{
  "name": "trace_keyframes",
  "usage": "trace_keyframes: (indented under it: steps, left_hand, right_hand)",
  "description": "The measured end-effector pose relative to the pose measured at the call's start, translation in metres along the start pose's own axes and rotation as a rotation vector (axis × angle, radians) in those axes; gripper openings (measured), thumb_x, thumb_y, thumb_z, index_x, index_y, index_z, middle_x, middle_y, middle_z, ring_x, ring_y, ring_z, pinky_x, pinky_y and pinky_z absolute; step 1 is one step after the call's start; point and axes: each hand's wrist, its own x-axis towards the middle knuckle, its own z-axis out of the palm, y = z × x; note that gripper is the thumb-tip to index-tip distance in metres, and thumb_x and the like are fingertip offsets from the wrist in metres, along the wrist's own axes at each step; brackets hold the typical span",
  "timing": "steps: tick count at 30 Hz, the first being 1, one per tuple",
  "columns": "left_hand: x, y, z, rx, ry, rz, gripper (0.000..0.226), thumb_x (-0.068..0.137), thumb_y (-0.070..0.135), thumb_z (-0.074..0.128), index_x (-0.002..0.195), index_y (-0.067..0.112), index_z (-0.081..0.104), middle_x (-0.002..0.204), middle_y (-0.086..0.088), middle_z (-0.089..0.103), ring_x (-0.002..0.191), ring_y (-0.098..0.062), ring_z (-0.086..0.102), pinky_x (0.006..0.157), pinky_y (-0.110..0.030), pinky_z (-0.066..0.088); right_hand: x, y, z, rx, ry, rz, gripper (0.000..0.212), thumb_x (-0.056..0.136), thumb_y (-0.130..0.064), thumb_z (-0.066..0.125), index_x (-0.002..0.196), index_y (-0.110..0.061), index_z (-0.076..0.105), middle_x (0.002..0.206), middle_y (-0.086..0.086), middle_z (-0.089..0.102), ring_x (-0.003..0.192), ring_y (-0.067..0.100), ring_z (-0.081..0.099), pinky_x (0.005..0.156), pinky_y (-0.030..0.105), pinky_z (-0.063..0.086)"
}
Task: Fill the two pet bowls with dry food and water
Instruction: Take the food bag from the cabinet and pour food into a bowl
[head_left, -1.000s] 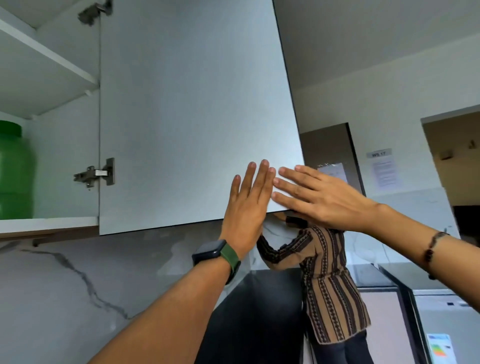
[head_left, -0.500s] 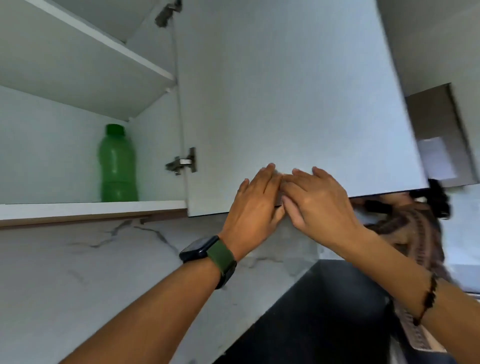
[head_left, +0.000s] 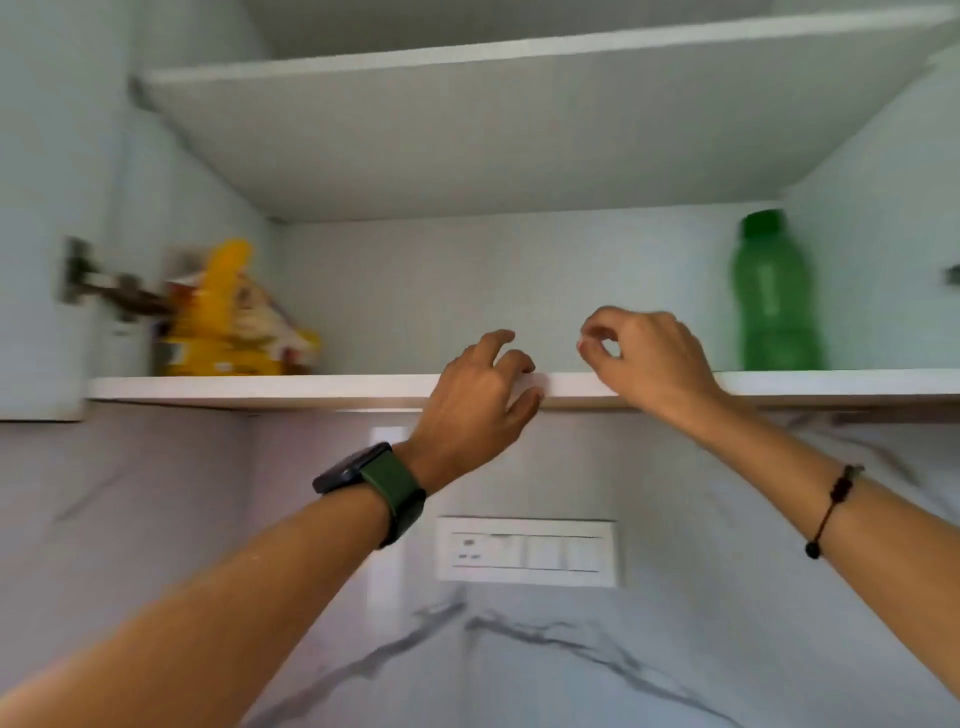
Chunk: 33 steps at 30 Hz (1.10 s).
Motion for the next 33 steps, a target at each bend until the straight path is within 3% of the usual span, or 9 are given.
trace_keyframes:
  steps: [4,8,13,16,20,23,26,29,33]
  left_hand:
    - [-0.021,-0.069,-0.052,0.138,0.002,-0.18,0.032,0.093,0.026,0.053,0.116,0.005,0.06,0.136,-0.014,0.047,0.123,-0.028,0.048,0.099,-0.033,0.037]
    - [-0.024,-0.116,-0.091,0.086,-0.004,-0.399,0.03,0.09,0.025,0.058,0.108,0.001,0.061,0.114,-0.013,0.059,0.103,-0.026,0.059,0.089,-0.033,0.047]
    - [-0.017,-0.167,-0.12,-0.057,0.043,-0.74,0.03,0.088,0.022,0.062,0.113,0.006,0.059,0.102,-0.002,0.059,0.096,-0.016,0.055,0.074,-0.021,0.039]
    - [-0.014,-0.199,-0.122,-0.093,0.092,-0.92,0.026,0.087,0.02,0.062,0.11,0.008,0.062,0.109,-0.007,0.063,0.098,-0.022,0.057,0.082,-0.029,0.046]
    - [-0.008,-0.235,-0.115,0.033,0.041,-0.967,0.031,0.083,0.029,0.06,0.108,0.01,0.064,0.114,-0.011,0.064,0.104,-0.03,0.059,0.091,-0.036,0.049]
    - [-0.002,-0.255,-0.11,-0.004,0.062,-0.967,0.031,0.086,0.032,0.06,0.11,0.011,0.061,0.107,-0.01,0.064,0.096,-0.028,0.061,0.079,-0.032,0.05]
    - [0.005,-0.268,-0.111,0.005,0.039,-0.979,0.027,0.087,0.025,0.061,0.108,0.008,0.059,0.102,-0.01,0.062,0.095,-0.026,0.059,0.086,-0.034,0.051]
    - [0.008,-0.276,-0.115,0.029,0.106,-0.984,0.021,0.093,0.013,0.048,0.107,0.005,0.061,0.111,-0.015,0.063,0.102,-0.03,0.06,0.09,-0.037,0.051]
    - [0.002,-0.27,-0.121,-0.017,0.125,-0.926,0.013,0.092,0.009,0.051,0.086,0.011,0.062,0.094,-0.014,0.064,0.091,-0.029,0.062,0.087,-0.038,0.054]
  right_hand:
    - [0.04,-0.075,0.047,0.23,-0.104,-0.012,0.026,0.089,-0.037,0.052,0.099,-0.018,0.067,0.106,0.011,0.067,0.102,0.033,0.058,0.077,0.032,0.043]
    - [0.068,-0.142,0.077,0.284,-0.274,-0.05,0.029,0.084,-0.04,0.056,0.091,-0.014,0.066,0.102,0.014,0.06,0.091,0.033,0.055,0.071,0.028,0.038]
    - [0.096,-0.214,0.114,0.307,-0.509,-0.138,0.036,0.081,-0.035,0.062,0.108,-0.011,0.059,0.089,0.007,0.051,0.086,0.027,0.053,0.064,0.027,0.039]
    - [0.113,-0.249,0.138,0.34,-0.606,-0.174,0.034,0.083,-0.032,0.063,0.111,-0.013,0.054,0.095,0.006,0.054,0.085,0.024,0.05,0.059,0.025,0.038]
    - [0.134,-0.28,0.169,0.438,-0.62,-0.129,0.048,0.09,-0.034,0.056,0.13,-0.01,0.048,0.127,0.014,0.055,0.108,0.029,0.055,0.082,0.032,0.043]
    - [0.142,-0.295,0.189,0.555,-0.61,-0.076,0.045,0.094,-0.035,0.05,0.128,-0.005,0.049,0.126,0.015,0.055,0.113,0.031,0.054,0.086,0.033,0.043]
    - [0.143,-0.304,0.203,0.535,-0.556,-0.11,0.041,0.093,-0.036,0.051,0.119,-0.006,0.055,0.121,0.016,0.06,0.101,0.029,0.059,0.08,0.03,0.042]
    - [0.141,-0.303,0.206,0.478,-0.537,-0.14,0.041,0.094,-0.032,0.047,0.125,-0.007,0.053,0.127,0.016,0.057,0.113,0.031,0.055,0.088,0.032,0.042]
    - [0.135,-0.288,0.192,0.529,-0.561,-0.056,0.05,0.095,-0.037,0.047,0.134,-0.005,0.045,0.135,0.016,0.051,0.122,0.031,0.049,0.095,0.034,0.042]
